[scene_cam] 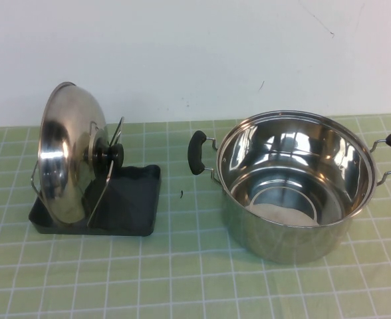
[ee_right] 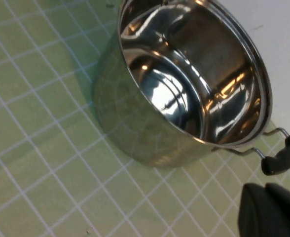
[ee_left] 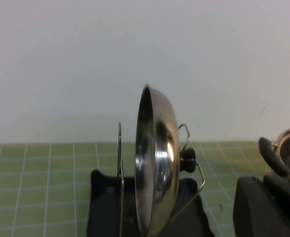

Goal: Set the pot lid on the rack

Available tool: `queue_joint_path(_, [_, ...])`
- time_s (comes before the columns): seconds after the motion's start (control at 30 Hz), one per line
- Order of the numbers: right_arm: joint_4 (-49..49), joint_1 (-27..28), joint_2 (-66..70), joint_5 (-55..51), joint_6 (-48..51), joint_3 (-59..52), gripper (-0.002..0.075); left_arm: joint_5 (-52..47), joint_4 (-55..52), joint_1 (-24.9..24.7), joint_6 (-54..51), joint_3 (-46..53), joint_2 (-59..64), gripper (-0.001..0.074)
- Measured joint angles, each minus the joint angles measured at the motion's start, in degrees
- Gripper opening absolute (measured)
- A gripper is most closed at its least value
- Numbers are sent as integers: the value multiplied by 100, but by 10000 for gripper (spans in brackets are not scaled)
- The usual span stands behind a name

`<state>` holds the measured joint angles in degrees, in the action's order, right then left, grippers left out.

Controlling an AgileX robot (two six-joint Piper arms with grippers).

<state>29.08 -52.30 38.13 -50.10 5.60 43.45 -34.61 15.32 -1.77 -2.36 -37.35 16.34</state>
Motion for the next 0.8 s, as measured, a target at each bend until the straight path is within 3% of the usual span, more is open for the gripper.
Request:
queue_joint_path(0.2, [-2, 0, -877, 1217, -1109, -1238, -1, 563, 67, 0, -496, 936, -1126, 0])
queue_joint_path(0.37, [51, 0, -1081, 1552, -1464, -1999, -1, 977, 23, 0, -752, 1588, -1441, -1])
queue_joint_path(0.8, [-68, 0, -1099, 1649, -1512, -2162, -1, 1273, 23, 0, -784, 2231, -1465, -1])
